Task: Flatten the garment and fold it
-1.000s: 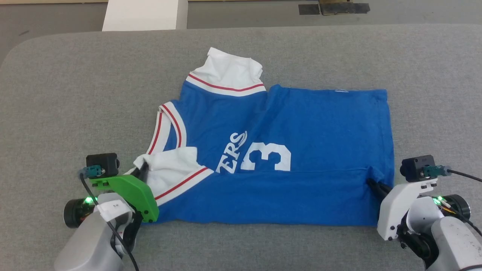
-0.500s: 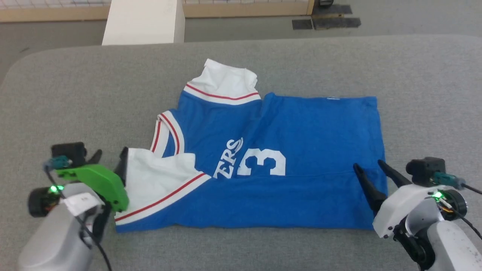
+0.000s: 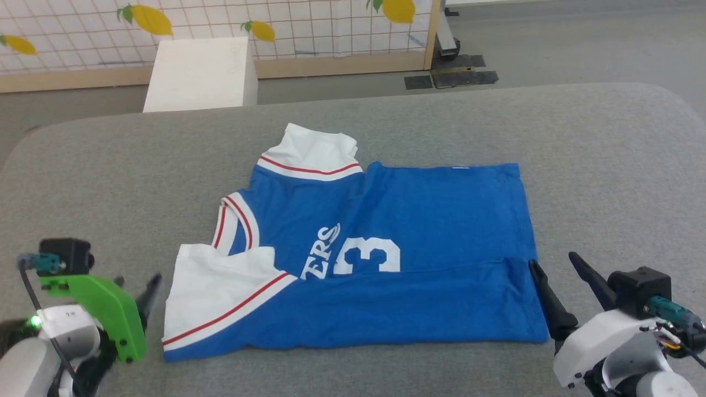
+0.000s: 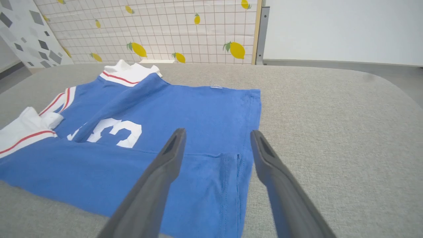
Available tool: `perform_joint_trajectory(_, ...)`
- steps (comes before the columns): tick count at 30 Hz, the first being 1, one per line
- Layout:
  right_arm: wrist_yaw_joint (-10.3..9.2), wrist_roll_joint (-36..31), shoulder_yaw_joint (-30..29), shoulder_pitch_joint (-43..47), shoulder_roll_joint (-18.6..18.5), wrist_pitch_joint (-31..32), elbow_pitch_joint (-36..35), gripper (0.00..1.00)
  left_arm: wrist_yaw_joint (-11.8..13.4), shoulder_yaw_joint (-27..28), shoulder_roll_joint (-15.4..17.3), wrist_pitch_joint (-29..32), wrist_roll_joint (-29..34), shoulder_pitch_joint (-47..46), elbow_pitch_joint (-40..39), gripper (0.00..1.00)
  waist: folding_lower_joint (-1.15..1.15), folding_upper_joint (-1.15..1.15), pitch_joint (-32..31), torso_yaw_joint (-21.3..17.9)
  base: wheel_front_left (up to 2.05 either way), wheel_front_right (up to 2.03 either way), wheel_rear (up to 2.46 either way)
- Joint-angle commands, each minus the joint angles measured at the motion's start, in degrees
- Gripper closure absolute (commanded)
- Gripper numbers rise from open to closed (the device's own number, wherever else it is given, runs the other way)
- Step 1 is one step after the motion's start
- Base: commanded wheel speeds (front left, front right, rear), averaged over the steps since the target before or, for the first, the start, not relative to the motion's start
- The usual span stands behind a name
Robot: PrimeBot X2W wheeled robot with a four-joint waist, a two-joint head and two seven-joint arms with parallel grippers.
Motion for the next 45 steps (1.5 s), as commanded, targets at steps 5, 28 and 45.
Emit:
perform_joint_trajectory(5,-0.09,-0.8,0.22,2.51,1.09,1.9,-4.46,0.0,1.15,-0.27,1.76,5.48,-3.66,4.71,-1.62,0.0,0.0,0.69,0.47,-2.24,0.0,0.0,0.0)
perform_joint_trajectory(28,-0.09,0.38,-1.52,1.39,0.44,6.38,-8.28,0.0,-3.56,-7.26,-7.43,12.94,-8.18,1.55,13.37,1.0,0.0,0.69,5.75,-5.36,0.0,0.0,0.0)
perform_joint_trajectory(45,-0.09,15.71,1.26,-5.52,-7.28,30.59,2.81,0.0,-0.28,-3.82,-5.17,2.57,-3.29,0.34,0.22,1.0,0.0,0.69,6.7,0.96,0.0,0.0,0.0)
